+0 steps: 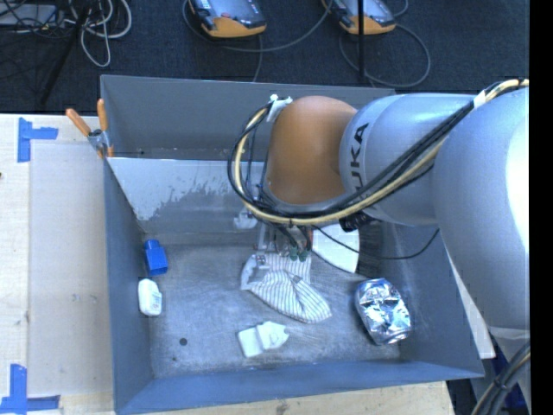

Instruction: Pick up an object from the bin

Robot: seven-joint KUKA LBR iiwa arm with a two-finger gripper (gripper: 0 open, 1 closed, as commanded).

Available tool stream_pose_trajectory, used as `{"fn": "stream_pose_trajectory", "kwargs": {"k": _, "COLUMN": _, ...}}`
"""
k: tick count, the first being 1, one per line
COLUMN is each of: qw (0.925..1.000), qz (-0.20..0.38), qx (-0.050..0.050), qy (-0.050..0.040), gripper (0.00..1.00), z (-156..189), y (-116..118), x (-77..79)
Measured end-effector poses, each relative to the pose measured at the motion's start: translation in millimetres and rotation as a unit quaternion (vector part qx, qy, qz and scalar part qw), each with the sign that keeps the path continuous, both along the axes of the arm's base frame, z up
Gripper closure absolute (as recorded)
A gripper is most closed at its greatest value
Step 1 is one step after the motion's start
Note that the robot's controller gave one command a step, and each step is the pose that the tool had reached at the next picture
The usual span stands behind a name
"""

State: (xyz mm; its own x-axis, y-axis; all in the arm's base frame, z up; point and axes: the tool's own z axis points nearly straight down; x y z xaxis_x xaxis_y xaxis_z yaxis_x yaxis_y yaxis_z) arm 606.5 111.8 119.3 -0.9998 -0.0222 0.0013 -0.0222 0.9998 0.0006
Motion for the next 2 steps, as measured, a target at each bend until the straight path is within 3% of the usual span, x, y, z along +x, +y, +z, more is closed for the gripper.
{"fn": "stream_pose_trajectory", "kwargs": {"k": 1, "qw": 1.0, "qz": 0.0, "qx": 0.0, "qy": 0.0, "gripper": 0.0, "z": 0, "y": 0, "x": 0.0}}
{"fn": "stream_pose_trajectory", "kwargs": {"k": 2, "qw": 0.9996, "qz": 0.029, "qx": 0.0, "qy": 0.0004, "gripper": 0.0, "z": 35, "y": 5, "x": 5.1}}
